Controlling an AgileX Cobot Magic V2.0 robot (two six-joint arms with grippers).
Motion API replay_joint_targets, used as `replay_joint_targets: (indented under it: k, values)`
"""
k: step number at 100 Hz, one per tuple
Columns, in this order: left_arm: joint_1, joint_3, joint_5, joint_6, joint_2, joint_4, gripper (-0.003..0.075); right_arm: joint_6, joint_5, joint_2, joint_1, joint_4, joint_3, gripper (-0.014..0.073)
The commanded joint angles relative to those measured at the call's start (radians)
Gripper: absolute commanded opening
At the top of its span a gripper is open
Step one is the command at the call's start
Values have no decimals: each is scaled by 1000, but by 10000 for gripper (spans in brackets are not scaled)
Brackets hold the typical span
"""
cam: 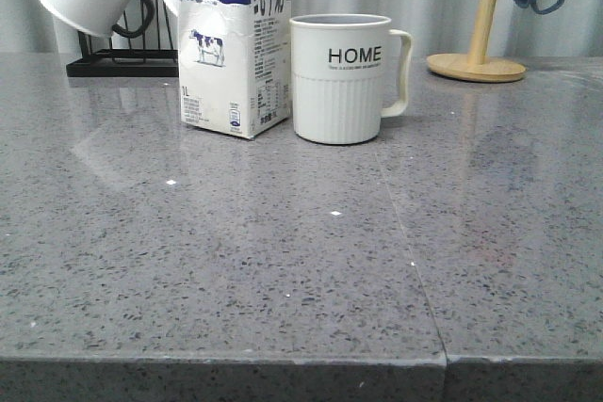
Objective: Place milk next to cup
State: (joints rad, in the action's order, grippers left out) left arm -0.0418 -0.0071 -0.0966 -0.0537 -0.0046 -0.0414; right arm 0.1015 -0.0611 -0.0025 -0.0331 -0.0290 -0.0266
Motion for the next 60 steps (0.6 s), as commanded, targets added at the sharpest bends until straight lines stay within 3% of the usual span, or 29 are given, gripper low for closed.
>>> replay_joint_targets:
  k: [1,60]
  values:
    - [2,59,75,4,-30,0,-20,-14,26,-29,-8,1,17,-66]
    - [2,59,75,4,-30,0,-20,-16,25,-31,-7,-8,17,-66]
